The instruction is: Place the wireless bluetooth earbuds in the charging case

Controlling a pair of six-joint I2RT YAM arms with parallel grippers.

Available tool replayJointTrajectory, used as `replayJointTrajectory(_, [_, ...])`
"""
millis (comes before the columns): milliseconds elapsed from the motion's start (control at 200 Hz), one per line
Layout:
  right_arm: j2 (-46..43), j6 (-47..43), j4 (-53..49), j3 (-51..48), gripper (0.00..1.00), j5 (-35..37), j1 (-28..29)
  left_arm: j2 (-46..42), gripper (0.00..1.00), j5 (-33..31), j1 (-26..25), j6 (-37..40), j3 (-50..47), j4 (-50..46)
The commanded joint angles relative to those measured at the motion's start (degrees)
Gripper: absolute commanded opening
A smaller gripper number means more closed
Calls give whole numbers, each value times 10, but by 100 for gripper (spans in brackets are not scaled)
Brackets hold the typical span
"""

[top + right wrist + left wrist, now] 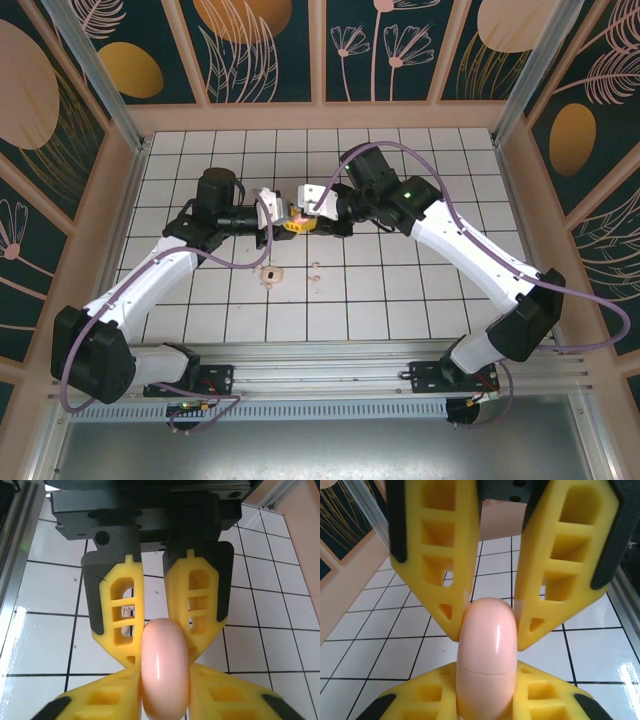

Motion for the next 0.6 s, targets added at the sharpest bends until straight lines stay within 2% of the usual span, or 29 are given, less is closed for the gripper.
replayJointTrajectory(0, [-39,23,62,-27,32,-26,-21,-7,16,35,-3,-20,-19,24])
replayJointTrajectory(365, [-67,96,186,-89,38,-110,-85,-26,15,50,-3,-65,-44,55])
replayJointTrajectory(500, [-71,112,196,-97,40,-135,-92,-33,14,59,-3,-134,-70,136])
replayJointTrajectory(596, [-88,163,227,-115,41,-152,-104,-31,13,51,-3,-181,-88,192])
